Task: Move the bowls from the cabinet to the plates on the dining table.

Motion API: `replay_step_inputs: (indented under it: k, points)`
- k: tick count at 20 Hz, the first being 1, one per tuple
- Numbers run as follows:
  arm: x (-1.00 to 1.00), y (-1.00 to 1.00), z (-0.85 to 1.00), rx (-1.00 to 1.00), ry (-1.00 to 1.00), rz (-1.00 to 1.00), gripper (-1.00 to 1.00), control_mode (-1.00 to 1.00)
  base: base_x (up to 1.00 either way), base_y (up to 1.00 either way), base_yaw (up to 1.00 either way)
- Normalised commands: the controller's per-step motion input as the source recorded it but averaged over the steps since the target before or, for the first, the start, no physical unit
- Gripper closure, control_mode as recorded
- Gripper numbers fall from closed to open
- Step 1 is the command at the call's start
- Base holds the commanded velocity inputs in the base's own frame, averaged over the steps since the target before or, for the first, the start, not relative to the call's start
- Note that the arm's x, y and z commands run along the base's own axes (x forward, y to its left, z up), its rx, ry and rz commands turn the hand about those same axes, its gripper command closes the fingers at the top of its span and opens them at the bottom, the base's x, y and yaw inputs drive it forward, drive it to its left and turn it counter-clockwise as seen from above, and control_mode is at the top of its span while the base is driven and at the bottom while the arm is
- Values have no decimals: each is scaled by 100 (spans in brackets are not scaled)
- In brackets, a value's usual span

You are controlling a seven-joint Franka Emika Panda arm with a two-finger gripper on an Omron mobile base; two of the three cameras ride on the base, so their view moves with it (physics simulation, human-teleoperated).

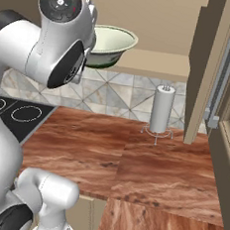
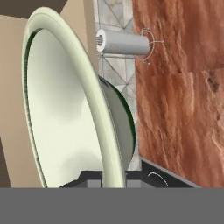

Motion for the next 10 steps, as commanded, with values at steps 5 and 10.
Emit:
replay_step_inputs:
  k: [5, 10]
  points:
    - [-61, 8, 11, -3, 1, 2, 100, -100, 0, 0, 0]
    - [-62, 12, 2, -3, 3, 1, 100, -100, 0, 0, 0]
